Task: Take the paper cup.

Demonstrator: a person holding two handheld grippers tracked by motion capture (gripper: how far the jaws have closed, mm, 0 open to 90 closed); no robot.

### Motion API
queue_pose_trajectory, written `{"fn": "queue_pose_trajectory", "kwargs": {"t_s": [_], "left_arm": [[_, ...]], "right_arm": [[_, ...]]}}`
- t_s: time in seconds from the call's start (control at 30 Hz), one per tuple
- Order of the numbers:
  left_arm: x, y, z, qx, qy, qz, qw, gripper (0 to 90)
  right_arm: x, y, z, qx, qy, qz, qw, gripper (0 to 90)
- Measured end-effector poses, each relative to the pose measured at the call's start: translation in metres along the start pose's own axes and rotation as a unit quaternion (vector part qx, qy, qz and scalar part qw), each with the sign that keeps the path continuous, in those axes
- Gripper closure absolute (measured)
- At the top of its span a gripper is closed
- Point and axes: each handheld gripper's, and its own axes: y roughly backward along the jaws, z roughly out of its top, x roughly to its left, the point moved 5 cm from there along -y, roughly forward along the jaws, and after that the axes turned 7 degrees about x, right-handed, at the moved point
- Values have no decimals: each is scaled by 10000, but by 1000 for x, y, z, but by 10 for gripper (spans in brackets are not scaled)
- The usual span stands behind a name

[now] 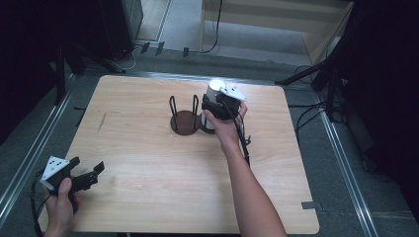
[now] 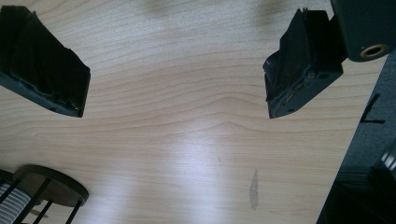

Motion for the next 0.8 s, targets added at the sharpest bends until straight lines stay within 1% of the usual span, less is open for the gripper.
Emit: {"fn": "queue_pose_trajectory", "kwargs": {"t_s": [0.03,0.17,0.3,0.37,0.53,0.6,0.67,0.8], "left_arm": [[0,0,0,5,-1,-6,10000,70],[0,0,0,7,5,-20,10000,70],[0,0,0,8,-3,-27,10000,70],[0,0,0,7,-7,-32,10000,70],[0,0,0,15,3,-44,10000,70],[0,0,0,14,7,-44,10000,70],[0,0,0,14,8,-47,10000,70],[0,0,0,13,8,-49,10000,70]], "right_arm": [[1,0,1,-56,101,-95,9999,246],[3,0,1,-98,154,-127,9998,250],[3,1,2,-104,138,-155,9997,254],[3,3,4,-166,117,-154,9997,260],[5,5,8,-168,254,-146,9994,263],[5,5,9,-198,243,-142,9994,264],[4,8,11,-263,148,-93,9995,268],[5,11,16,-332,182,-96,9992,269]]}}
